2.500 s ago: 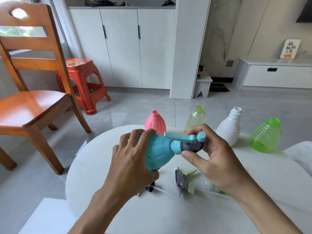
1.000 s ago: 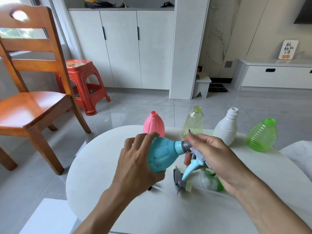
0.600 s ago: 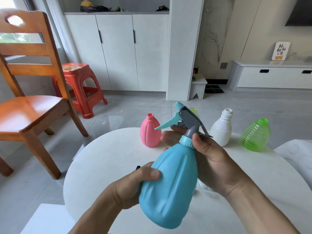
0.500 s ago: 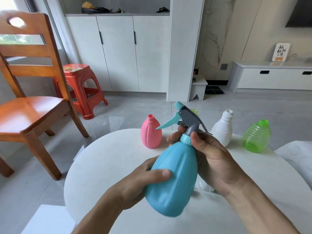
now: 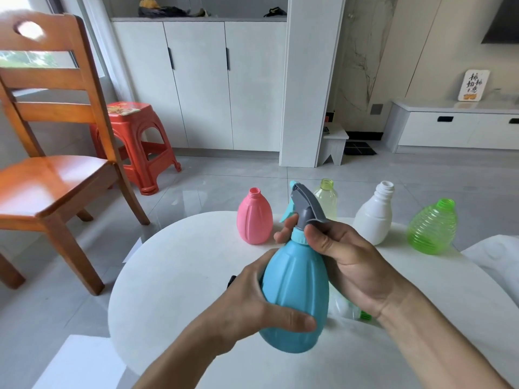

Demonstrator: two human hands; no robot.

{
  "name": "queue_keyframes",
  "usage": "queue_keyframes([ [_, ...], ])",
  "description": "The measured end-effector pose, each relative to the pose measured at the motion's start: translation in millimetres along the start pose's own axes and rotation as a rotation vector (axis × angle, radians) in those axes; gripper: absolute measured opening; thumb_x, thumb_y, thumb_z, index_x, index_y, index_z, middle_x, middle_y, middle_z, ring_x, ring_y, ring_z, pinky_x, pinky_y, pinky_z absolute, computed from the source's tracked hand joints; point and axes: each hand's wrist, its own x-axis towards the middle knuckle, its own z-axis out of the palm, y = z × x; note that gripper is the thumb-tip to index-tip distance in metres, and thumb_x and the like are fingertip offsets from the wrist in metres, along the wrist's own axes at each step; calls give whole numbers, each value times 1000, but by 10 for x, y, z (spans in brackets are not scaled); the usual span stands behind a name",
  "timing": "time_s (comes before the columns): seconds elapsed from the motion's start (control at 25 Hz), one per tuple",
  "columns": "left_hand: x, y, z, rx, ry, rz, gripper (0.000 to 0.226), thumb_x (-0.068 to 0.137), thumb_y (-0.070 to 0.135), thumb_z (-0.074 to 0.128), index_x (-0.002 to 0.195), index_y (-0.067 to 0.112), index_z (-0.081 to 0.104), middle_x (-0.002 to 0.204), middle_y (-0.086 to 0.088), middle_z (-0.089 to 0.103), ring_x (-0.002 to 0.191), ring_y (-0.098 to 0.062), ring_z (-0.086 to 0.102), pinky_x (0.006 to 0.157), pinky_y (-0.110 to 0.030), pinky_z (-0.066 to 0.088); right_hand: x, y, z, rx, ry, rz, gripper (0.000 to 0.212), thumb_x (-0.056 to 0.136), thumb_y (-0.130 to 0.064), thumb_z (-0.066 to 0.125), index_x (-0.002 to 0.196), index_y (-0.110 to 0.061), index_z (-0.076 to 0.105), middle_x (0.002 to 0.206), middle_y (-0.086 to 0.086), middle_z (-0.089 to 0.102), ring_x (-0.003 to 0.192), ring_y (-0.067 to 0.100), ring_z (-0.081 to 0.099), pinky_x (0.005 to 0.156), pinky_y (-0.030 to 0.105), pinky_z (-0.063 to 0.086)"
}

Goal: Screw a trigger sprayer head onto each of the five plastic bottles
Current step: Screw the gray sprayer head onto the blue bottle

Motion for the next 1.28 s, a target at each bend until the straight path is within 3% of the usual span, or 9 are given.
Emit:
queue_keyframes([
  [0.32,45,-54,83,28,112,87,84,55,17,90,129,39,56,109,3,72,100,-21,70,77,-33,59,-59,56,249,-178,324,-148,23,85,-32,68,94,-11,74,86,6,74,90,19,66,101,54,43],
  [0.48,61,-63,107,196,282,123,89,51,27,90,129,45,50,108,8,70,96,-19,70,73,-44,62,-71,83,255,-224,383,-231,31,82,-39,71,97,-13,74,89,4,76,93,15,69,96,37,51],
  [0.6,91,-108,190,424,500,183,94,51,41,90,130,50,39,113,20,62,102,-3,62,75,-26,57,15,144,353,-272,462,-292,28,80,-45,72,97,-22,75,96,0,77,96,9,68,89,23,50],
  [0.72,85,-149,139,435,692,158,86,50,43,87,121,52,39,106,22,63,96,0,62,71,-25,55,178,185,519,-316,379,-246,17,87,-32,73,103,-25,75,104,-5,77,105,10,68,97,27,48],
  [0.88,139,-236,-531,319,866,78,82,47,41,86,117,51,45,100,16,64,87,2,62,58,-17,53,254,234,444,-657,304,47,56,79,-38,72,132,-30,59,130,-11,64,120,2,56,104,31,43],
  [0.92,184,-266,-761,279,898,53,85,46,40,88,120,47,46,104,11,62,91,-1,62,60,-19,55,228,237,384,-731,279,101,56,81,-37,72,134,-30,56,131,-13,62,122,3,54,105,29,41],
  [1.08,465,-515,-1529,274,979,-45,86,51,29,93,124,34,49,106,2,61,102,-24,62,78,-39,58,58,246,229,-1012,172,204,45,86,-40,67,130,-36,57,130,-19,59,121,2,52,92,20,37],
  [1.2,670,-751,-1821,290,952,-115,91,46,33,91,125,37,47,107,1,62,102,-24,61,81,-41,58,-44,253,197,-1273,162,230,47,89,-47,57,134,-39,49,135,-22,55,125,2,48,88,19,34],
  [1.28,786,-887,-1909,294,906,-150,91,42,35,90,122,40,47,107,3,62,100,-19,62,75,-35,56,-64,262,175,-1375,149,245,48,91,-50,52,137,-41,44,133,-22,55,124,4,47,90,22,35],
])
